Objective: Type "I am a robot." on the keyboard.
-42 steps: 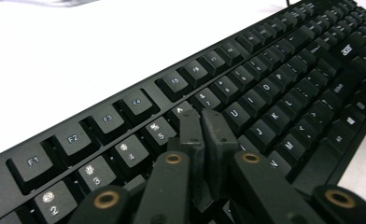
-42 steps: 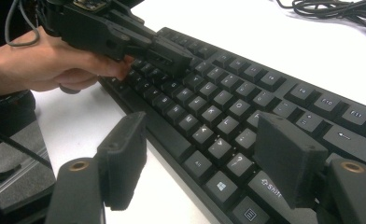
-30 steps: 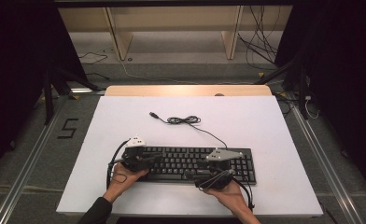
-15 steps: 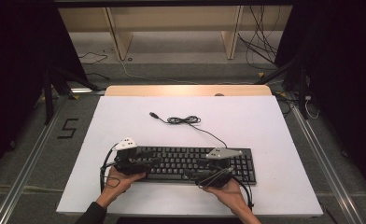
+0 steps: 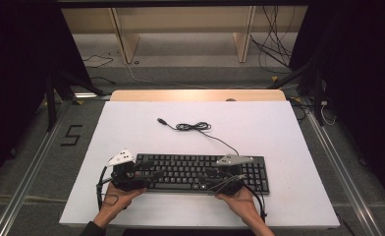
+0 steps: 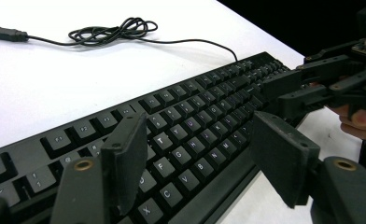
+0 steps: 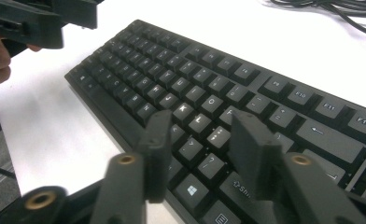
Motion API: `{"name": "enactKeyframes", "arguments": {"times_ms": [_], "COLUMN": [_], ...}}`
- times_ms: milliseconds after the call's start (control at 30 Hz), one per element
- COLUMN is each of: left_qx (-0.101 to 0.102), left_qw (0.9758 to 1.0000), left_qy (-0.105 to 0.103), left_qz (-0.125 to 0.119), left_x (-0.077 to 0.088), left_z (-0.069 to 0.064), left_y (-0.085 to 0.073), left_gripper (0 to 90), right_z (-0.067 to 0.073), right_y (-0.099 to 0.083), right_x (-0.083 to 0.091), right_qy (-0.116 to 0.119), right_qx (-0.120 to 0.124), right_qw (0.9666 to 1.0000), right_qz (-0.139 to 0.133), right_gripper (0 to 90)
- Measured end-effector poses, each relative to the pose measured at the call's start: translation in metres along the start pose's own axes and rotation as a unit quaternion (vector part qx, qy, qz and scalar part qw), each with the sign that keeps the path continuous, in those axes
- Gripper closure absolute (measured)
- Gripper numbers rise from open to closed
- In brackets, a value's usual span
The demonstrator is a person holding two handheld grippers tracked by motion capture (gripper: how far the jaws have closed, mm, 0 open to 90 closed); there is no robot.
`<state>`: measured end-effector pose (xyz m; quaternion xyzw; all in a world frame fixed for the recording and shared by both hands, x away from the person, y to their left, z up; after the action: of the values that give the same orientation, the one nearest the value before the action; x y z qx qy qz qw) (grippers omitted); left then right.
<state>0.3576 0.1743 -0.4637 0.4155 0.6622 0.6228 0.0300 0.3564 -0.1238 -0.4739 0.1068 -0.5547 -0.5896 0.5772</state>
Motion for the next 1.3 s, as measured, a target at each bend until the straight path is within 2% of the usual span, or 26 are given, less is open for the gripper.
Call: {"name": "enactKeyframes", "arguments": {"times_ms": [167,200,300,600,867,1300], "left_qx": [-0.003,-0.010,-0.014,-0.013,-0.021,-0.017], "left_qw": [1.0000,0.9999,0.9999,0.9998,0.9997,0.9998], "left_qy": [-0.001,0.002,0.004,0.004,0.003,0.005], "left_qz": [-0.005,-0.005,-0.009,-0.013,-0.012,-0.011], "left_x": [0.006,0.009,0.012,0.021,0.025,0.030], "left_z": [-0.001,-0.002,-0.003,-0.005,-0.008,-0.008], "left_y": [-0.003,-0.004,-0.006,-0.012,-0.017,-0.021], "left_gripper": [33.0,32.4,31.0,27.7,26.3,25.5], "right_z": [-0.001,-0.001,-0.001,0.001,0.001,-0.001], "right_y": [0.000,0.000,0.000,0.000,-0.002,-0.004], "right_x": [-0.001,-0.002,-0.004,-0.013,-0.021,-0.029], "right_qy": [0.001,0.001,0.003,0.007,0.008,0.004], "right_qx": [0.001,0.001,0.005,0.012,0.012,0.008], "right_qw": [1.0000,1.0000,1.0000,0.9998,0.9995,0.9991], "right_qz": [0.000,0.000,0.002,0.014,0.027,0.041], "right_gripper": [69.7,71.2,75.8,89.6,90.0,90.0]}}
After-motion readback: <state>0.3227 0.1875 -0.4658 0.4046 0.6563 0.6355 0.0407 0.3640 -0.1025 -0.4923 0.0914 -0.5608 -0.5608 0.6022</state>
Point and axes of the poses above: each handheld gripper's, and its own axes: x roughly backward along the jaws, y roughly out of its top, z roughly to its left, the point moved 2 cm from there along -x, roughly forward along the jaws, and after that the axes turned 12 degrees about y, right-handed, at the moved point
